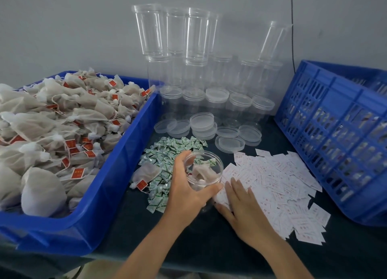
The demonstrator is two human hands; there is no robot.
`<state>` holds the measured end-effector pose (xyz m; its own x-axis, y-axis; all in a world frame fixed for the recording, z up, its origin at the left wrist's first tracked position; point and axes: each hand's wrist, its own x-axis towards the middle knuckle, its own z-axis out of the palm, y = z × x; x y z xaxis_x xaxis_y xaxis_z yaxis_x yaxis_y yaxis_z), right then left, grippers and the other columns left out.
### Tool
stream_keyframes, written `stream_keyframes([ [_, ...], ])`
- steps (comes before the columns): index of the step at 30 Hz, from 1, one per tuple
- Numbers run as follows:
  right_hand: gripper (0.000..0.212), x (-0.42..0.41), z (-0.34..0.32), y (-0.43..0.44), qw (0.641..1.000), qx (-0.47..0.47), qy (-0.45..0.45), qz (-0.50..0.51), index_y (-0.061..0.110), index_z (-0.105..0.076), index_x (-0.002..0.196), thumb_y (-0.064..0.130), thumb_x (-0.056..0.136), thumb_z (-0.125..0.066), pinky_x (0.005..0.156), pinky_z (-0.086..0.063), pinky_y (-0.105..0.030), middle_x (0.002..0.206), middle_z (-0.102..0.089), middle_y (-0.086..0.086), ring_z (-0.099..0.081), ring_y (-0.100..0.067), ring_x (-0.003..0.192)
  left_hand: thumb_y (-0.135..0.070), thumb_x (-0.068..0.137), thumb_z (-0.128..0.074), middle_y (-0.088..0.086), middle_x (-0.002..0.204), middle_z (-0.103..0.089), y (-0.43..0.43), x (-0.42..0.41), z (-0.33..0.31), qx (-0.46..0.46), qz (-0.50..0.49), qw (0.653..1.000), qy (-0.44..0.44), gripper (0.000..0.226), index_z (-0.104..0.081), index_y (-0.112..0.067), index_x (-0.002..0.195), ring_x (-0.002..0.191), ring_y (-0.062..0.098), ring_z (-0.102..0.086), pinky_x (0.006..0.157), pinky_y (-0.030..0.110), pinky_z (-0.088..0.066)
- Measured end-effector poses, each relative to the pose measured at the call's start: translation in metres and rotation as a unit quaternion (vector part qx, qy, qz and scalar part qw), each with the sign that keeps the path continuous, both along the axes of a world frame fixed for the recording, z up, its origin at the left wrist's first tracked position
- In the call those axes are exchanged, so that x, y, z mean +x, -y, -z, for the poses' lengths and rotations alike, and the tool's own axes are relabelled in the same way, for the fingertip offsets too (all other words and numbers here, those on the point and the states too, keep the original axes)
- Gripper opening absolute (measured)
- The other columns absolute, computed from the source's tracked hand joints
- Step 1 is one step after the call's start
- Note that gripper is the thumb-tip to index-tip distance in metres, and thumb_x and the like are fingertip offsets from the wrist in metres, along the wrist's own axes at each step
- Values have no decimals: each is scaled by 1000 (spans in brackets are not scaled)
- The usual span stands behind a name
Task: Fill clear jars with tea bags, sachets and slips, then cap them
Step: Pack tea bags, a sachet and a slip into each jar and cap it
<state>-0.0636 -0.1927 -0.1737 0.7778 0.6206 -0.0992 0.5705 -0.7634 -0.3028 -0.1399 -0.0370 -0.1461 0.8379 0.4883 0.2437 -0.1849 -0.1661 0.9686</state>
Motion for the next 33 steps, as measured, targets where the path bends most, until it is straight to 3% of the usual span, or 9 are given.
stream_keyframes([
  [6,50,-1,3,-1,994,64,89,3,19,-44,150,41,106,-43,119,-2,-21,161,-33,1,-25,-13,150,-8,66,-87,-16,125,-51,0,-1,0,1,6,1000,6,88,-36,-32,133,112,-11,-49,85,1,-39],
  [8,29,-4,3,-4,987,89,130,-1,10,-69,123,26,101,-60,118,-28,-32,135,-64,-9,-56,-23,130,-7,66,-87,-16,125,-51,-1,-2,0,2,8,1000,7,88,-36,-31,133,112,-12,-49,85,1,-39],
  [10,10,-5,4,-6,978,130,165,4,7,-75,93,16,94,-70,97,-51,-39,100,-75,-8,-69,-27,97,-7,65,-87,-17,125,-50,0,-2,0,2,6,1000,8,88,-36,-31,133,111,-15,-48,85,0,-38],
  [12,15,-5,4,-5,982,132,133,23,10,-70,91,20,99,-63,79,-53,-35,90,-70,-2,-63,-23,87,-7,66,-87,-17,126,-49,0,-2,0,4,5,1000,9,89,-36,-30,134,112,-17,-46,84,-1,-38],
  [16,21,-1,1,3,968,215,128,37,6,-76,90,23,95,-65,65,-58,-36,82,-75,-6,-71,-26,72,-7,66,-87,-16,126,-49,-1,-2,0,5,6,1000,8,87,-37,-34,131,113,-12,-48,85,1,-39],
  [19,28,-1,-2,3,959,252,121,52,4,-78,93,27,94,-62,72,-56,-30,88,-78,-6,-74,-24,77,-7,66,-87,-16,126,-49,-1,-1,-1,9,6,1000,8,86,-37,-34,131,113,-13,-47,84,0,-39],
  [23,11,4,-8,1,930,338,99,108,10,-76,101,13,94,-68,88,-50,-30,105,-73,3,-65,-14,98,-9,66,-87,-16,126,-48,-1,-1,-1,9,7,1000,9,86,-36,-34,131,115,-11,-46,86,2,-39],
  [26,7,6,-20,-2,904,400,51,146,15,-73,90,15,94,-67,81,-42,-16,97,-67,8,-60,-3,93,-11,66,-87,-16,126,-48,-1,-1,0,7,6,1000,5,86,-36,-36,130,115,-11,-46,85,1,-39],
  [33,12,9,-74,-10,828,534,-27,169,28,-71,83,24,94,-68,67,-46,-7,81,-71,19,-63,4,77,-15,67,-88,-18,130,-47,-1,-1,0,4,2,1000,-9,89,-34,-34,135,114,-18,-44,84,-3,-36],
])
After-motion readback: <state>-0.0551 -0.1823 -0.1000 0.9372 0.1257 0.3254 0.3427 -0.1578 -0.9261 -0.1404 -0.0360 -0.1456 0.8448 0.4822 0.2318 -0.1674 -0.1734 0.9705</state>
